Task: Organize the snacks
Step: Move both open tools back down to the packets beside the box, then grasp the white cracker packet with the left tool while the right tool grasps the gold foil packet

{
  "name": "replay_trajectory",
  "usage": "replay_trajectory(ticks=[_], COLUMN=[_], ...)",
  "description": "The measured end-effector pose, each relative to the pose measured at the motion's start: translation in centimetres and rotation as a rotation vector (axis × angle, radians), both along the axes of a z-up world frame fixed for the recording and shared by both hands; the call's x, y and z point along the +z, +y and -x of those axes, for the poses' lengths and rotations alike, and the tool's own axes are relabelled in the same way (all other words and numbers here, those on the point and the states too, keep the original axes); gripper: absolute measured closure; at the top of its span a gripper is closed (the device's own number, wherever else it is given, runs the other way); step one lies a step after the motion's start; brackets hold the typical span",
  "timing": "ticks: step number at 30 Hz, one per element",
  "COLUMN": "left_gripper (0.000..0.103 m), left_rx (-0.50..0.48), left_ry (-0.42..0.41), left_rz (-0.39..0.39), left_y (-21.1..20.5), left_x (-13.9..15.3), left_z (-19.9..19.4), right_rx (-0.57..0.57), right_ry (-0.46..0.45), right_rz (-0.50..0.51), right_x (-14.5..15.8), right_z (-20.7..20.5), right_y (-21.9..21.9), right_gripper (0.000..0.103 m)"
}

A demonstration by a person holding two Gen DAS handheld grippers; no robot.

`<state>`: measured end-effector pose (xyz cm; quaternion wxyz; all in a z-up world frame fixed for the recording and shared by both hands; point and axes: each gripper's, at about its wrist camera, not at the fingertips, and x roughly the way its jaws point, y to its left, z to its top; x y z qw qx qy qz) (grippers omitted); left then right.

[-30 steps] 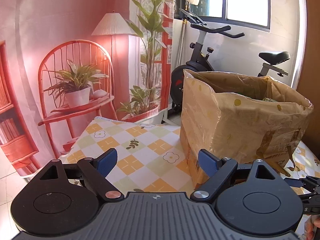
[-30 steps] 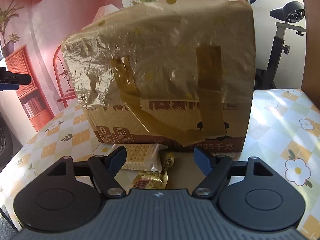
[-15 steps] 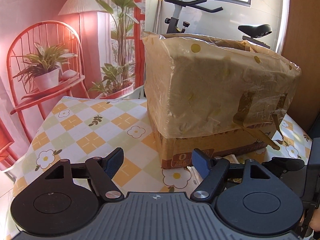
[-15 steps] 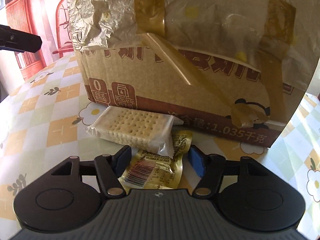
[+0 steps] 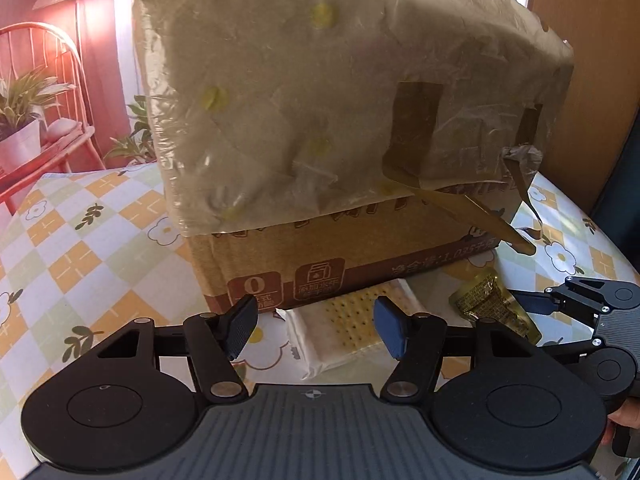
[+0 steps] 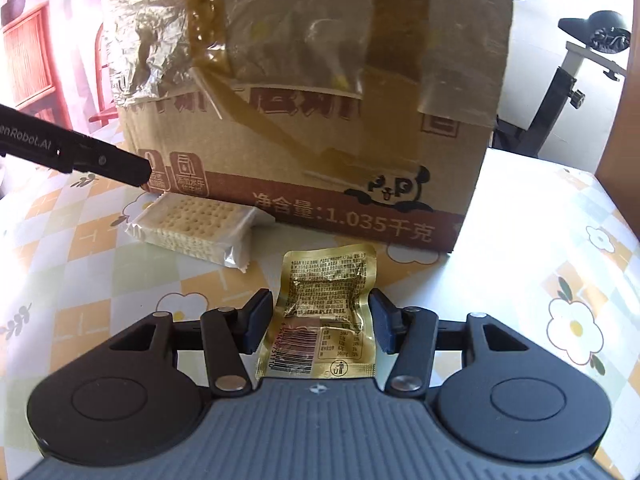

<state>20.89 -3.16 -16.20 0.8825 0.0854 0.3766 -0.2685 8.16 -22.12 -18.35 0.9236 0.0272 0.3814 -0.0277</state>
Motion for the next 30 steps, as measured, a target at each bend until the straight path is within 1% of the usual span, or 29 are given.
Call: replay_trajectory(ticks=[3,5,7,11,15,18,20,25,27,30], left_gripper=[0.036,0.036,0.036,0.037,0.037,0.037,0.037,0.037,0.037,0.036], left_rx=[-0.019,0.000,0.040,0.060,0.053,0.051,0.046,-0.027,-0.042,-0.046], left_ry=[0.014,0.011,0.029,0.063,0.084,0.112,0.122,0.153,0.142,0.064], left_rz=[-0.019,-0.026,-0.023,-0.004,-0.001,0.021,0.022,0.028,0.029,0.004], left_y=[-1.1,-1.4,-1.6,-1.4,-1.4,-0.9,-1.0,-1.3,-1.1,-1.0], left_x=[-1.0,-1.6,-2.3,-3.1,-3.2,-3.1,-3.2,-3.1,-2.6,-1.7], left_z=[-0.3,-0.7,-1.0,-0.7,0.6,1.5,2.5,4.3,4.7,4.9], right_rx=[-0.006,-0.006,-0.008,-0.009,-0.007,-0.007,-0.006,-0.001,0.001,0.003], right_ry=[-0.011,-0.012,-0.012,-0.014,-0.016,-0.018,-0.018,-0.019,-0.019,-0.020], right_rz=[0.019,0.019,0.013,0.010,0.009,0.007,0.006,0.004,0.001,-0.002], right_x=[-0.1,-0.1,-0.1,-0.3,-0.4,-0.4,-0.4,-0.4,-0.4,-0.4], right_z=[-0.2,-0.2,-0.2,-0.3,-0.3,-0.4,-0.4,-0.4,-0.3,-0.3], right_y=[0.4,0.4,0.2,0.3,0.3,0.3,0.3,0.3,0.3,0.3], right_gripper=[0.048,0.048,0.048,0.048,0.048,0.048,0.048,0.048,0.048,0.048])
